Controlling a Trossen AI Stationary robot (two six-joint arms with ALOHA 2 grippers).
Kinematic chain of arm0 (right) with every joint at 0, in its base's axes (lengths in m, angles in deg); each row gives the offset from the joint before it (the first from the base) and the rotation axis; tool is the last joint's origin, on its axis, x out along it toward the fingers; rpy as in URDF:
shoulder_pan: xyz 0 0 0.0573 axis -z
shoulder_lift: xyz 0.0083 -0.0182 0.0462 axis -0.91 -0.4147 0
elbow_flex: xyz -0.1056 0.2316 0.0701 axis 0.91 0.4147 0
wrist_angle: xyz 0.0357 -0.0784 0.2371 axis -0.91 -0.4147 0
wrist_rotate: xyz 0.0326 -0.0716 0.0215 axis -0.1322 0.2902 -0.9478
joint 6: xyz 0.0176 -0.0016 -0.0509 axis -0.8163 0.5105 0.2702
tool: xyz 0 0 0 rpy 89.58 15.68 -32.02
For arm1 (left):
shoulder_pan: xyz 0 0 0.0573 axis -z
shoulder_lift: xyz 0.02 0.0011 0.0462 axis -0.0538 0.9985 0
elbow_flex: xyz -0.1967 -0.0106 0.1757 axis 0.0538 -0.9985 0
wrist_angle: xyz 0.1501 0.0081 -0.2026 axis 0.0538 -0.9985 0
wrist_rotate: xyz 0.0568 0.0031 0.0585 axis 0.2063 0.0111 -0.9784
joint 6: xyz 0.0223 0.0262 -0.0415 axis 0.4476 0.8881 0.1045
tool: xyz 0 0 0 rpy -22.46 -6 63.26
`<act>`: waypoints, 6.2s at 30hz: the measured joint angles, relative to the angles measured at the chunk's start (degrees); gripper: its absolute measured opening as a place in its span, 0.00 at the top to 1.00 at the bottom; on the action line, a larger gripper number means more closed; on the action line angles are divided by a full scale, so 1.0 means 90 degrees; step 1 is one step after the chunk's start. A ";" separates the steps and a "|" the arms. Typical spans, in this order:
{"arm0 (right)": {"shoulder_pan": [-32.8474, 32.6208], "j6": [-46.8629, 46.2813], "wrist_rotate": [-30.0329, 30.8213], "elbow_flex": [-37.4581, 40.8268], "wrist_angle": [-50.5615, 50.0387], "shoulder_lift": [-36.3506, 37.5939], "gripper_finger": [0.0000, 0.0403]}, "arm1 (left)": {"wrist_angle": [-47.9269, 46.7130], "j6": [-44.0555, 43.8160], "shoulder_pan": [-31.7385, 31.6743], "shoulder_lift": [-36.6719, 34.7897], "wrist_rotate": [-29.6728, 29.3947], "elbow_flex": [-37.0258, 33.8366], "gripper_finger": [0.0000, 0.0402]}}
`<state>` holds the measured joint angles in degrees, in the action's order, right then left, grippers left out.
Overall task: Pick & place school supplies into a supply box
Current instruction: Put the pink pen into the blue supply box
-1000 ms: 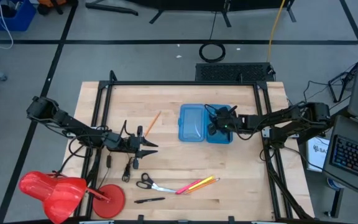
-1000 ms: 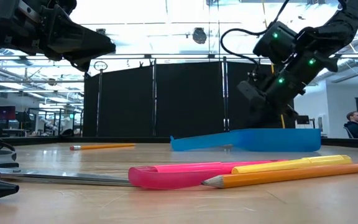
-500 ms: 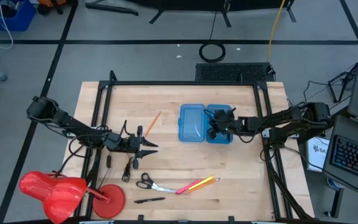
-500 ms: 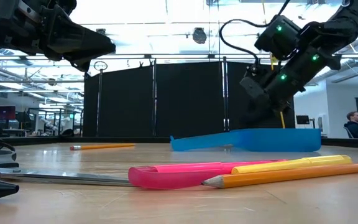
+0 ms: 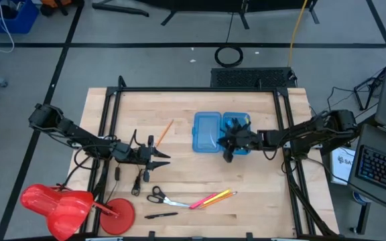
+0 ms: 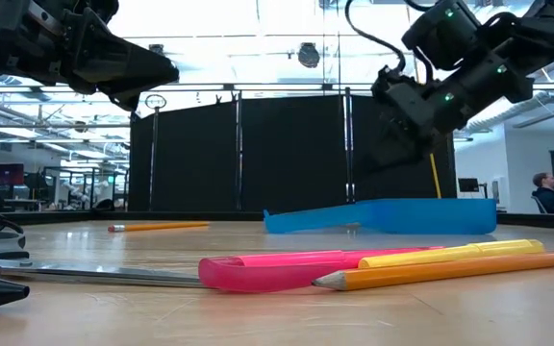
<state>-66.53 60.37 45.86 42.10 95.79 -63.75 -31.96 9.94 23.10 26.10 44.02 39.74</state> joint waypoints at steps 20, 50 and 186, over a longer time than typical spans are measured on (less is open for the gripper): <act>-0.0886 0.0979 -0.1666 -0.0829 -0.0030 -0.0114 0.88 | -0.0005 0.0000 0.0000 0.0000 -0.0115 0.0000 0.74; -0.2468 0.1164 -0.1793 -0.3594 -0.1640 -0.3019 0.73 | -0.0068 -0.0046 -0.0007 -0.0002 -0.0169 0.0000 0.74; -0.2110 0.0514 -0.0647 -0.3689 -0.1781 -0.3147 0.94 | -0.0233 -0.0058 -0.0007 -0.0002 -0.0169 0.0000 0.74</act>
<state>-85.52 65.00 40.03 8.90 79.76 -92.07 -34.05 9.41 23.03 26.08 42.50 39.74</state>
